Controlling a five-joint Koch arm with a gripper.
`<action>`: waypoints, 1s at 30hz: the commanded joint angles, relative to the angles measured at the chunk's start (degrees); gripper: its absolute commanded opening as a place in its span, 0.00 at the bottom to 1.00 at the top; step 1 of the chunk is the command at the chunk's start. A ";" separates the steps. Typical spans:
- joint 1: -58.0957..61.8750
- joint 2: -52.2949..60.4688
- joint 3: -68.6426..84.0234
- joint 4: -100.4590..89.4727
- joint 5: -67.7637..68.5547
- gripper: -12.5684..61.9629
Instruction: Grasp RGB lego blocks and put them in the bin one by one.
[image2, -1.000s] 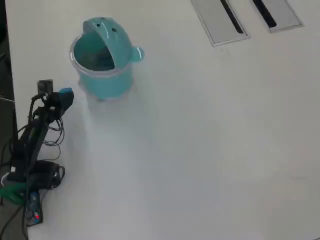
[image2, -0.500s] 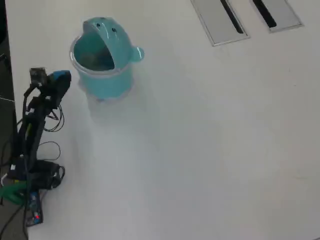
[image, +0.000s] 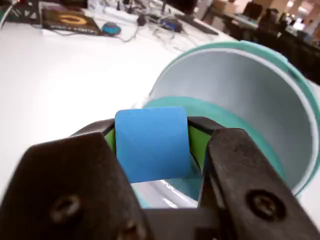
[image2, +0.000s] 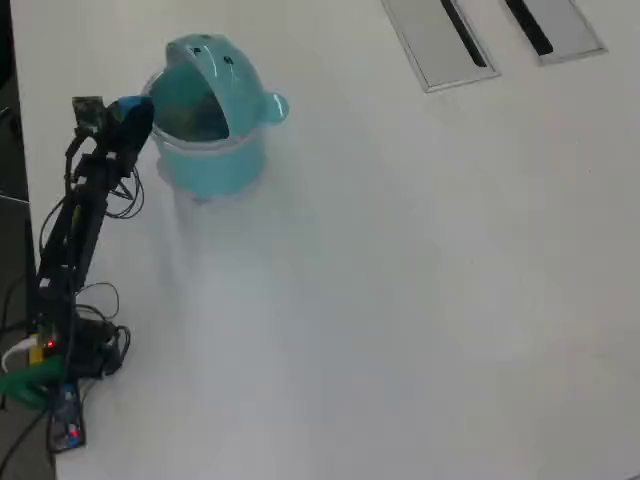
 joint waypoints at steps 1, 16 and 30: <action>0.09 0.62 -6.15 -5.80 0.00 0.39; 5.54 -9.14 -11.87 -14.15 -1.32 0.46; 6.24 -6.59 -6.24 -17.84 -3.78 0.56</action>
